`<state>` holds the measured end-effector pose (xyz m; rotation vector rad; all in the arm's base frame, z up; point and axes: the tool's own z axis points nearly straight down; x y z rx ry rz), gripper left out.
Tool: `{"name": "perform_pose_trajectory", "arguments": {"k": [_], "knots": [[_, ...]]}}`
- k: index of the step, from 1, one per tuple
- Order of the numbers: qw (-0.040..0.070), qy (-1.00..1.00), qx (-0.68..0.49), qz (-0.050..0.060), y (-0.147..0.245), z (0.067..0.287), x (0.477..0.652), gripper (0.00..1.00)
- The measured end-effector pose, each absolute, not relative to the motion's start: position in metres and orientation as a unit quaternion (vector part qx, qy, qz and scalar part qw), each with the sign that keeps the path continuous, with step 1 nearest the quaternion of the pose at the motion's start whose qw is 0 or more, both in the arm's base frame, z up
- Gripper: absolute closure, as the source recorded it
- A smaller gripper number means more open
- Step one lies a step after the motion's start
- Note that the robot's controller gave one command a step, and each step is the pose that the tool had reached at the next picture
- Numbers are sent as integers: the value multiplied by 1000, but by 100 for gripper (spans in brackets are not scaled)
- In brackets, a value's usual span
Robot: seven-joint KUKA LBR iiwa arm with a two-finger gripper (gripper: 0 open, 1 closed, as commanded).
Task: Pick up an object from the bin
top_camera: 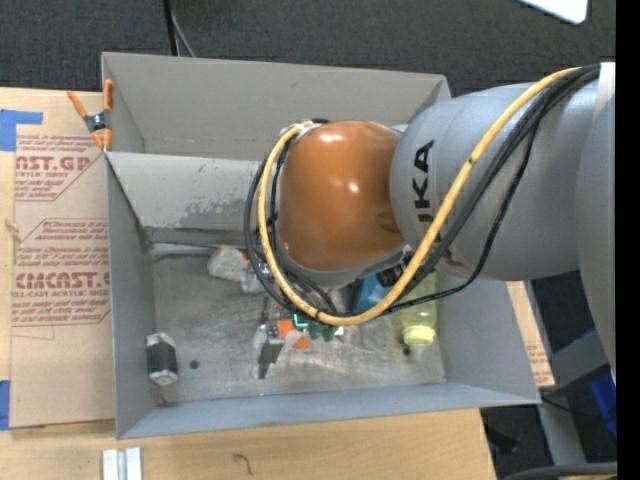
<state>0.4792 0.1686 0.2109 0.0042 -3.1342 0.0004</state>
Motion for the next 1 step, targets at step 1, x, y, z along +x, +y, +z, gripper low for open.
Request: {"name": "perform_pose_trajectory", "arguments": {"k": [1], "knots": [[0,-1000,0,-1,168,215,481,0]]}}
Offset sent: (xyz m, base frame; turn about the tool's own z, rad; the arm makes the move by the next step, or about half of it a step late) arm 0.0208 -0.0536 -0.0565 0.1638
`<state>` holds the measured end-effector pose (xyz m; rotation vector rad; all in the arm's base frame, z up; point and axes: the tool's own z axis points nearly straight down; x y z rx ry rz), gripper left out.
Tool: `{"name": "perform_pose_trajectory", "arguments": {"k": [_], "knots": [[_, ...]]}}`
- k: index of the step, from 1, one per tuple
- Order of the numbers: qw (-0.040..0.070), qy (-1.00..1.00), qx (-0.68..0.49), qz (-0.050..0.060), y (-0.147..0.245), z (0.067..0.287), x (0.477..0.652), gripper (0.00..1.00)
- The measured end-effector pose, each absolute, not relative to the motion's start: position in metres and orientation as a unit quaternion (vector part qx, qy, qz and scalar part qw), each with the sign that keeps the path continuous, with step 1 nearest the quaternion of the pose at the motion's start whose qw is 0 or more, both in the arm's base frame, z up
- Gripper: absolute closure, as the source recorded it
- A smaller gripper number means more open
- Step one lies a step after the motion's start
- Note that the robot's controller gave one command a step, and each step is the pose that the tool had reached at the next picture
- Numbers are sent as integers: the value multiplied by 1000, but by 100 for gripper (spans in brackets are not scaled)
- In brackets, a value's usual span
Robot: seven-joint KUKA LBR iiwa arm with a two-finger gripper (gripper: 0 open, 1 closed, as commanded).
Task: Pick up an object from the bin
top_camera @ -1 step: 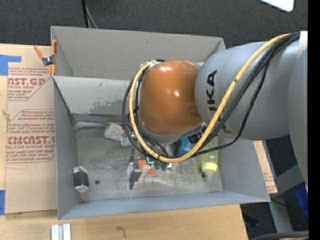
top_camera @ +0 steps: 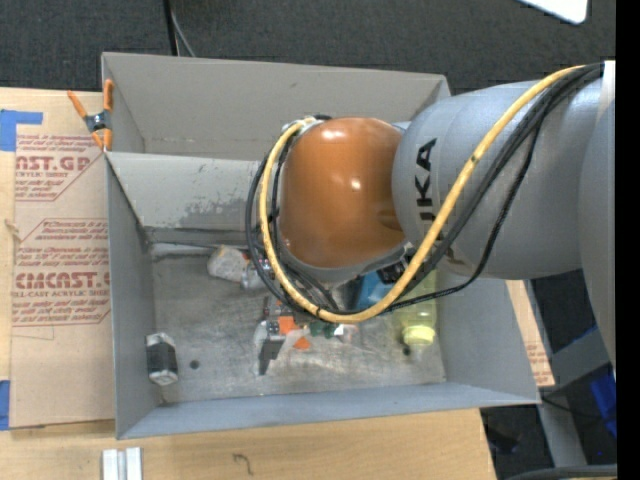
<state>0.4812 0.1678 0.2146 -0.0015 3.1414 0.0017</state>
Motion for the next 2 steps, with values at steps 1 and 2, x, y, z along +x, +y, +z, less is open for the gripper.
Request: {"name": "perform_pose_trajectory", "arguments": {"k": [1,2], "knots": [[3,999,40,2,143,185,492,0],[3,998,67,1,137,123,551,0]]}}
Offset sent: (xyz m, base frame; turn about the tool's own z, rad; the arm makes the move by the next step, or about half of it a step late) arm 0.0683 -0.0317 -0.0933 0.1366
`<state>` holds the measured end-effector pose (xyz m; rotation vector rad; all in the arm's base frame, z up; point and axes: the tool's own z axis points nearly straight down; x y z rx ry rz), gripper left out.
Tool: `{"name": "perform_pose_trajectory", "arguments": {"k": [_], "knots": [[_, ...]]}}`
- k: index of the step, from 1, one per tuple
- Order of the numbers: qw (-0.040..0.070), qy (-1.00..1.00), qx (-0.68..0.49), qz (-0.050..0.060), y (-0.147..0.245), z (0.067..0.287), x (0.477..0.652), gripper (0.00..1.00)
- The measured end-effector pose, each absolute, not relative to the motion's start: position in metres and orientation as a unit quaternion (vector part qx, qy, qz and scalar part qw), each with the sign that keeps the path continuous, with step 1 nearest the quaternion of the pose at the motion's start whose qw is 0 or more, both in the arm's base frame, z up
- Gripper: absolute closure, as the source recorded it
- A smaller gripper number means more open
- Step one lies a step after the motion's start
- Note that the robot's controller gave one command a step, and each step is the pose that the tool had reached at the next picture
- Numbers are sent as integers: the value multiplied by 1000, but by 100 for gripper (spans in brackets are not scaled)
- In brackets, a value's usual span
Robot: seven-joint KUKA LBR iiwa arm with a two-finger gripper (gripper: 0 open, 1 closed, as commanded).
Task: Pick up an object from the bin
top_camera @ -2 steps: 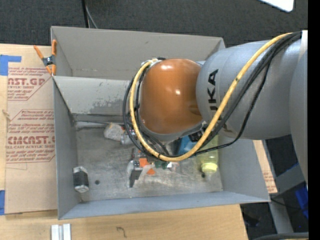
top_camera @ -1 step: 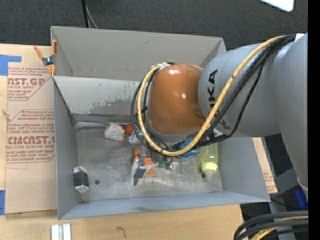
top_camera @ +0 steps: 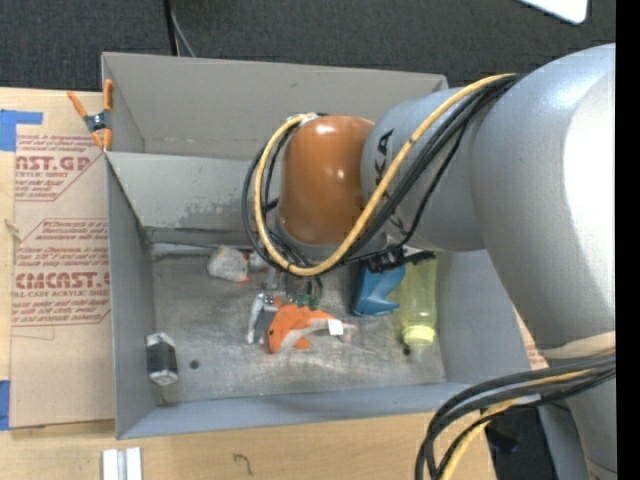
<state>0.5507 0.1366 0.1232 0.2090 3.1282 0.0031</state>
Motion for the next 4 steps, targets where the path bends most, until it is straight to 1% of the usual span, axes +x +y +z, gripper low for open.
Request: {"name": "perform_pose_trajectory", "arguments": {"k": [1,2,3,4], "knots": [[0,1000,-27,0,116,123,555,0],[3,987,-163,1,94,76,558,100],[3,987,-163,1,94,76,558,100],[0,989,-151,1,47,153,513,100]]}}
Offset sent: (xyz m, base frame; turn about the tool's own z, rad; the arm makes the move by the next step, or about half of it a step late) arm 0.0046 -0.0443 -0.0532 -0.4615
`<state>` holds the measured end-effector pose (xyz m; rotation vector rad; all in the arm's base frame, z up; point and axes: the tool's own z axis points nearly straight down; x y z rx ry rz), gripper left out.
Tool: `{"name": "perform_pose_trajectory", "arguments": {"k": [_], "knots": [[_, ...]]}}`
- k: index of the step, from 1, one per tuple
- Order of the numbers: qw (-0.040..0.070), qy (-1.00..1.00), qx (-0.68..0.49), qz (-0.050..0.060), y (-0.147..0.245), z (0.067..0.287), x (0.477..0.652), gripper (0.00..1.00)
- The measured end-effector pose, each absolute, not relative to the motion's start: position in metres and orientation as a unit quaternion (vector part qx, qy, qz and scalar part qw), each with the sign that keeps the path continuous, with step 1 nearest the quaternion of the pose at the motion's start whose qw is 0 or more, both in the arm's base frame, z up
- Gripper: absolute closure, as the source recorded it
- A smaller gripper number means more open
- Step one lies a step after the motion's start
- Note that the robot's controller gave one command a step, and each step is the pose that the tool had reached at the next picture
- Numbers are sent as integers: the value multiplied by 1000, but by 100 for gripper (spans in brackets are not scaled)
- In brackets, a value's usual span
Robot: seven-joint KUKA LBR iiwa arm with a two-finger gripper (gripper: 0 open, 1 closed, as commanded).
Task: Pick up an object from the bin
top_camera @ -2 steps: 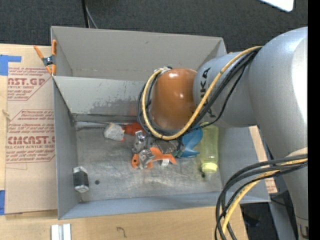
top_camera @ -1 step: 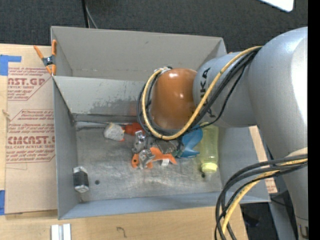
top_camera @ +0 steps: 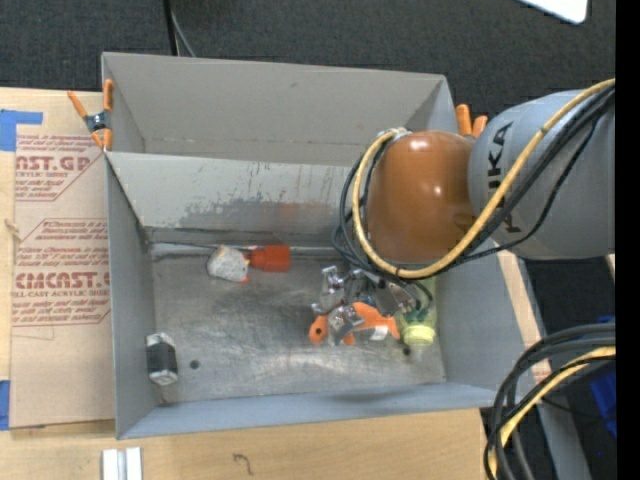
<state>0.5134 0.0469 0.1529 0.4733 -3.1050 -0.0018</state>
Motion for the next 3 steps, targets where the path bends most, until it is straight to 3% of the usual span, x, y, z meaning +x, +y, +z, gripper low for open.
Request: {"name": "perform_pose_trajectory", "arguments": {"k": [1,2,3], "knots": [[0,-989,151,-1,47,153,513,100],[2,-989,149,-1,51,181,513,100],[-1,-987,161,-1,55,234,524,100]]}}
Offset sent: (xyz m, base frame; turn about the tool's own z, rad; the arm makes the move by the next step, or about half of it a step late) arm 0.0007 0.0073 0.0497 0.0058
